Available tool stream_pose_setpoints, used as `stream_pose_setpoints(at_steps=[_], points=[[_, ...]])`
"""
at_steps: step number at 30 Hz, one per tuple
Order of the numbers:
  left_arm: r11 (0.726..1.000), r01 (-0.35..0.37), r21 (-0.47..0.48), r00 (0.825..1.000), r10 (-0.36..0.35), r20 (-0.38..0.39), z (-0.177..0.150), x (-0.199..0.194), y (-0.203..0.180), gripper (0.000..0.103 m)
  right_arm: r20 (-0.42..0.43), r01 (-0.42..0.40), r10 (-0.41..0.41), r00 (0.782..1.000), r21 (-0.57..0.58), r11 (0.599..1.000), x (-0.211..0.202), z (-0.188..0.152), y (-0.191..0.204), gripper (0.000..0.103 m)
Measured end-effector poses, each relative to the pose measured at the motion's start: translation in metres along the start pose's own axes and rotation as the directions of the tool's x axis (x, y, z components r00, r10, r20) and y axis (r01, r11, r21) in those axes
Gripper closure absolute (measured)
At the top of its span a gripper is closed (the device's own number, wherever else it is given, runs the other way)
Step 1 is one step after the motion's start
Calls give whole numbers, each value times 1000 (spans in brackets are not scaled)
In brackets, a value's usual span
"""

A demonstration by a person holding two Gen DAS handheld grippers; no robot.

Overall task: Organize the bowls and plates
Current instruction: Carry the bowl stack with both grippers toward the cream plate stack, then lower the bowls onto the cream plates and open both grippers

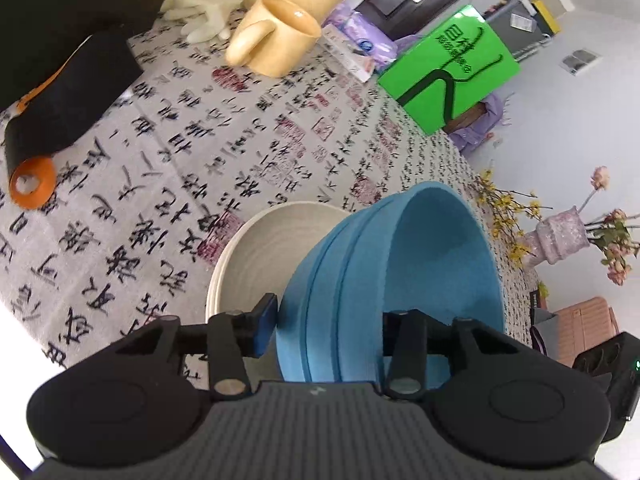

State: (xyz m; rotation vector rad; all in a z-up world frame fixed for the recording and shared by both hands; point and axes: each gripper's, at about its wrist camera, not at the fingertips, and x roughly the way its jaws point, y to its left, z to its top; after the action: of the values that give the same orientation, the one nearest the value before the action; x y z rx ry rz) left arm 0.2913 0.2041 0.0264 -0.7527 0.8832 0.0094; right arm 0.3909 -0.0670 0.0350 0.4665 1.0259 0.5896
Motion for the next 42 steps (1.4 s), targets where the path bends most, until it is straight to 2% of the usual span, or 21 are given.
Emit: stream_pose_setpoints(at_steps=[2, 3, 4, 12, 17, 20, 24, 28, 32, 34, 36, 39, 42], points=[[1000, 12, 23, 1000, -13, 17, 0, -3, -2, 48, 15, 15, -14, 1000, -12, 1000, 1, 1, 3, 67], [999, 21, 32, 999, -21, 25, 0, -5, -3, 39, 23, 18, -18, 1000, -15, 1000, 0, 1, 3, 64], [999, 26, 39, 999, -28, 33, -1, -7, -3, 35, 31, 18, -18, 999, -18, 1000, -1, 2, 3, 61], [998, 30, 55, 998, -33, 57, -4, -18, -5, 34, 72, 14, -11, 997, -43, 999, -15, 1, 7, 62], [994, -12, 112, 991, -3, 133, -12, -39, -15, 32, 137, 19, -8, 991, -84, 996, -38, -4, 13, 61], [980, -86, 180, 970, 41, 240, -22, -55, -30, 22, 184, 12, 9, 983, -112, 994, -58, -9, 16, 57], [946, -171, 275, 923, 56, 380, -44, -74, -53, 17, 251, 5, 41, 967, -182, 983, -89, -20, 23, 49], [909, -193, 369, 892, 6, 452, -67, -87, -72, 8, 350, 83, 25, 937, -289, 954, -120, -39, 32, 41], [857, -224, 464, 870, -39, 492, -95, -90, -87, 4, 479, 235, -38, 877, -360, 903, -146, -67, 32, 33], [833, -226, 504, 866, -65, 496, -110, -90, -93, 3, 537, 318, -76, 840, -375, 871, -156, -80, 27, 26], [816, -226, 532, 862, -86, 499, -124, -87, -97, 2, 573, 365, -102, 813, -365, 857, -167, -92, 18, 22], [795, -221, 565, 854, -121, 505, -144, -86, -100, 0, 608, 415, -153, 779, -318, 852, -183, -104, -1, 22], [782, -201, 590, 857, -151, 492, -158, -83, -102, 0, 633, 453, -200, 748, -268, 850, -199, -117, -23, 21]])
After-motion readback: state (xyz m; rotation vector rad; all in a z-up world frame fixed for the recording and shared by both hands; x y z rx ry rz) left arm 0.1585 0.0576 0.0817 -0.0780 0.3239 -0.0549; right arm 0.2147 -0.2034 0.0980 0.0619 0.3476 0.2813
